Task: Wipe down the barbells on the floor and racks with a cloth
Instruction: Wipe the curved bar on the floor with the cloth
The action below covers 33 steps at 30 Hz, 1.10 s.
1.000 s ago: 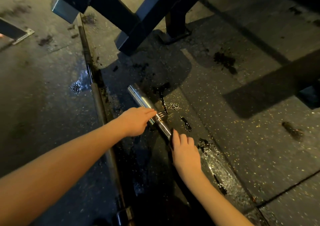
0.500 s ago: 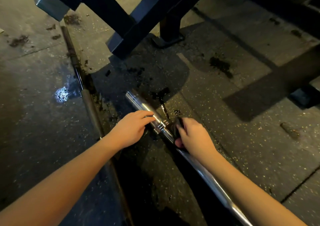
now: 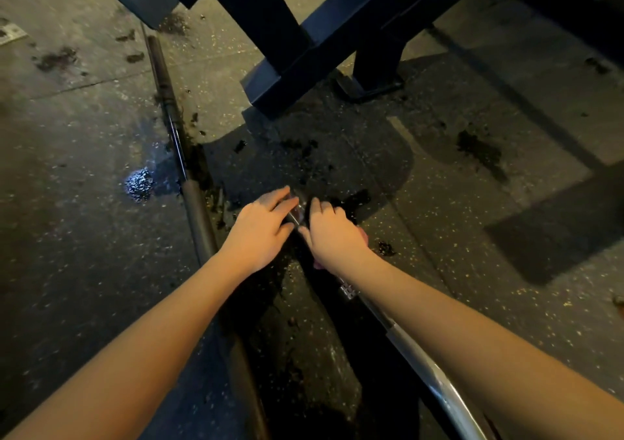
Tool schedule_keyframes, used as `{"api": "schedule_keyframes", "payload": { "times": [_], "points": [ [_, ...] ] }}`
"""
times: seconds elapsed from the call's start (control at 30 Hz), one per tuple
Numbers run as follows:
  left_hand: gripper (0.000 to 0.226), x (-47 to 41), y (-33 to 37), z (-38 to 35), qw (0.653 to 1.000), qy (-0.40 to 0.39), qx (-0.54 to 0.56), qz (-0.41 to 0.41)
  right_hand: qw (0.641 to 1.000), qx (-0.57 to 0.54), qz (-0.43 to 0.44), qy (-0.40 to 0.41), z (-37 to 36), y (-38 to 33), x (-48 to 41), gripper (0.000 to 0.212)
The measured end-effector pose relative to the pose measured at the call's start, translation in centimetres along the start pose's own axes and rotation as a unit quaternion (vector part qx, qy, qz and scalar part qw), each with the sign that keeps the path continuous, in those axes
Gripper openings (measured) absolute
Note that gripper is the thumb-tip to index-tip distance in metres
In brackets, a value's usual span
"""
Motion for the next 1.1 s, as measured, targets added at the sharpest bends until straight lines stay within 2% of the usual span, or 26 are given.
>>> {"api": "schedule_keyframes", "payload": {
  "times": [0.07, 0.23, 0.37, 0.5, 0.53, 0.6, 0.67, 0.7, 0.77, 0.83, 1.0, 1.07, 1.1],
  "points": [
    [0.057, -0.8, -0.9, -0.6, 1.0, -0.017, 0.022, -0.007, 1.0, -0.008, 0.001, 0.007, 0.1, -0.3, -0.4, 0.067],
    [0.058, -2.1, -2.5, -2.7, 0.986, -0.072, 0.146, 0.031, 0.997, -0.029, -0.031, -0.068, -1.3, 2.1, 2.4, 0.085],
    [0.053, -4.0, -2.2, -3.4, 0.983, -0.119, 0.137, 0.027, 0.988, -0.057, -0.088, -0.116, -1.4, 4.1, 2.0, 0.061],
    [0.043, -5.9, -0.6, -3.6, 0.985, -0.121, 0.124, 0.007, 0.958, -0.196, -0.123, -0.167, -1.0, 6.1, 1.2, 0.049],
    [0.041, -6.2, -0.3, -3.6, 0.984, -0.112, 0.135, 0.011, 0.962, -0.18, -0.129, -0.159, -0.8, 6.1, 1.4, 0.05],
    [0.037, -6.5, 0.2, -3.6, 0.984, -0.098, 0.151, 0.017, 0.991, -0.011, -0.106, -0.081, -0.5, 5.1, 2.3, 0.062],
    [0.034, -6.7, 0.4, -3.5, 0.988, -0.083, 0.133, 0.009, 0.989, 0.132, -0.07, 0.001, -0.6, 2.9, 3.5, 0.081],
    [0.033, -6.8, 0.5, -3.4, 0.99, -0.075, 0.121, 0.005, 0.987, 0.141, -0.071, 0.009, -0.8, 2.6, 3.6, 0.085],
    [0.031, -7.3, 0.9, -3.2, 0.993, -0.07, 0.098, 0.004, 0.994, 0.058, -0.09, -0.017, -0.9, 4.6, 2.5, 0.079],
    [0.031, -8.5, 1.7, -3.2, 0.995, -0.085, 0.057, 0.011, 0.989, -0.056, -0.102, -0.09, -0.7, 6.9, 1.2, 0.068],
    [0.031, -10.0, 2.6, -3.4, 0.99, -0.133, -0.02, 0.045, 0.975, -0.16, -0.064, -0.138, 0.3, 8.6, 1.1, 0.049],
    [0.03, -9.5, 2.7, -3.4, 0.989, -0.138, -0.035, 0.045, 0.974, -0.167, -0.064, -0.14, 0.6, 8.5, 1.4, 0.05],
    [0.03, -9.2, 2.8, -3.5, 0.989, -0.138, -0.042, 0.04, 0.979, -0.145, -0.061, -0.131, 0.5, 8.3, 1.7, 0.059]
  ]
}}
Point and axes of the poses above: each hand's wrist, its own x-axis away from the middle knuckle, its own z-axis out of the back of the hand, y = z × x, the point moved 8 cm from there along -x, towards the middle knuckle, and after that the axes turned 3 degrees about -x, right-handed, at the moved point
